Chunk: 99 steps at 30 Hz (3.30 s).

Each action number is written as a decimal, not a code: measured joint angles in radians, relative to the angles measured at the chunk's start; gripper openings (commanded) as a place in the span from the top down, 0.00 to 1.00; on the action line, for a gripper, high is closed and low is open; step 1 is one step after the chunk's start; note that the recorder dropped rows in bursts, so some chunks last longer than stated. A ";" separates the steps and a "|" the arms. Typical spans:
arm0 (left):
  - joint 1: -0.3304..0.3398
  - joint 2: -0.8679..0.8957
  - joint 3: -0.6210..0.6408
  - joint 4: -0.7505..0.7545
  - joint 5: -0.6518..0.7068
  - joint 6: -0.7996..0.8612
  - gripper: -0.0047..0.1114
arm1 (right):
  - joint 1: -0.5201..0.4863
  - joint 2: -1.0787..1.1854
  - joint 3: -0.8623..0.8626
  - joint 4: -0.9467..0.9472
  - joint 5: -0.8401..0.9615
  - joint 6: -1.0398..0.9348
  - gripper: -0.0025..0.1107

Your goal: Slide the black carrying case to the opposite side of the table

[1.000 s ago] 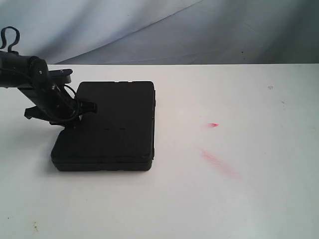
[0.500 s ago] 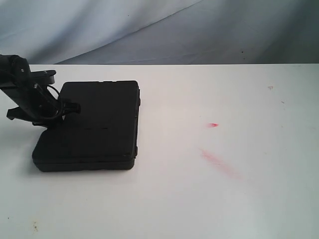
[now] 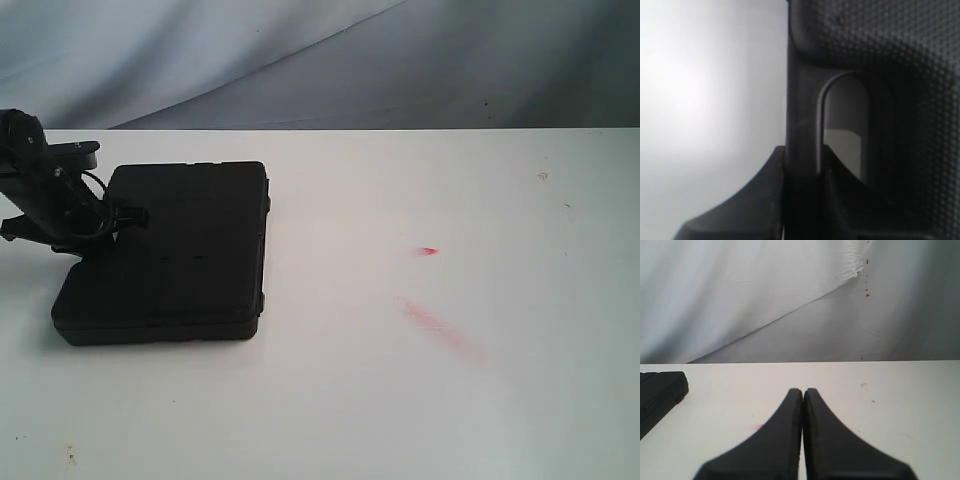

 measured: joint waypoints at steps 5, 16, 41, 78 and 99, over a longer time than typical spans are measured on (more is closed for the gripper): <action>0.000 0.000 0.000 -0.002 0.000 0.000 0.96 | 0.000 0.000 0.000 0.000 0.000 0.000 0.98; 0.000 0.000 0.000 -0.010 0.000 0.002 0.80 | 0.000 0.000 0.000 0.000 0.000 -0.001 0.98; 0.013 -0.133 0.022 -0.040 0.063 0.018 0.56 | 0.000 0.000 0.000 0.000 0.000 -0.001 0.98; 0.013 -0.757 0.594 -0.400 -0.090 0.242 0.96 | 0.000 0.000 0.000 0.000 0.000 -0.001 0.98; 0.013 -1.220 0.858 -0.481 -0.354 0.266 0.96 | 0.000 0.000 0.000 0.000 0.000 -0.001 0.98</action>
